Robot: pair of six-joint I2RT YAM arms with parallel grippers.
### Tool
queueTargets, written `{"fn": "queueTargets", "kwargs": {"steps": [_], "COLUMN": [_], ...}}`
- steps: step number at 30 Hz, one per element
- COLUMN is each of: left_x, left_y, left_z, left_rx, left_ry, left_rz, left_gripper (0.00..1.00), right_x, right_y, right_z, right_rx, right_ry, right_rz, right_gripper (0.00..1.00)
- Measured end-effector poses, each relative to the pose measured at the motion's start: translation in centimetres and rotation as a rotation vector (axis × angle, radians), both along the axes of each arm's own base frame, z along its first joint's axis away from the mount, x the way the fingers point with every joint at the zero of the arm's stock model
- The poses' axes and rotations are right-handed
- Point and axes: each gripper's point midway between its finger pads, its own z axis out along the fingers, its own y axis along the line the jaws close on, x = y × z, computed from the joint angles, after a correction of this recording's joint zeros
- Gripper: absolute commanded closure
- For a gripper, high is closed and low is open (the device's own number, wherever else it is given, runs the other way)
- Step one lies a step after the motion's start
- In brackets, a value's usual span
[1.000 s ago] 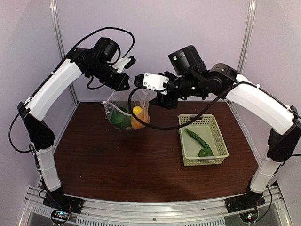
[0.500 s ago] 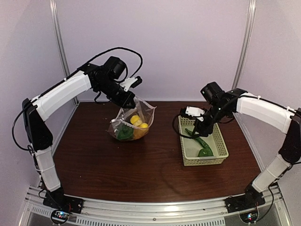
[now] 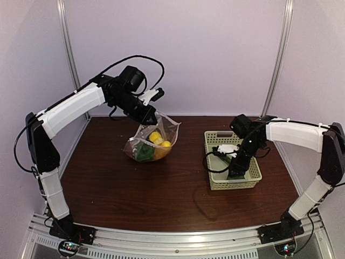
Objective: Place the food in the zip-top bag and seal the zipper
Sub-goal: Pick up the fake fruit from the bin.
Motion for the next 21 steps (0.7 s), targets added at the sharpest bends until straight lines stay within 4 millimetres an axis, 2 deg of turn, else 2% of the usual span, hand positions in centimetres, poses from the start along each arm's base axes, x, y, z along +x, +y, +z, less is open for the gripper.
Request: {"fn": "queueTargets", "kwargs": {"steps": [6, 15, 18, 21], "left_x": [-0.3, -0.6, -0.7, -0.7], "left_y": [0.0, -0.2, -0.3, -0.3], "left_z": [0.5, 0.3, 0.3, 0.3], "left_rx": [-0.008, -0.007, -0.007, -0.007], "left_ry": [-0.005, -0.003, -0.002, -0.001], "left_rz": [-0.005, -0.011, -0.014, -0.015], "left_gripper": [1.0, 1.0, 1.0, 1.0], "right_x": [-0.7, -0.7, -0.7, -0.8], "right_y": [-0.9, -1.3, -1.4, -1.4], "right_z": [-2.5, -3.6, -4.0, -4.1], "right_rx": [-0.048, -0.076, -0.082, -0.084], "right_ry": [0.061, 0.081, 0.092, 0.095], "right_rz": [-0.029, -0.057, -0.057, -0.058], "right_gripper": [0.29, 0.29, 0.36, 0.46]}}
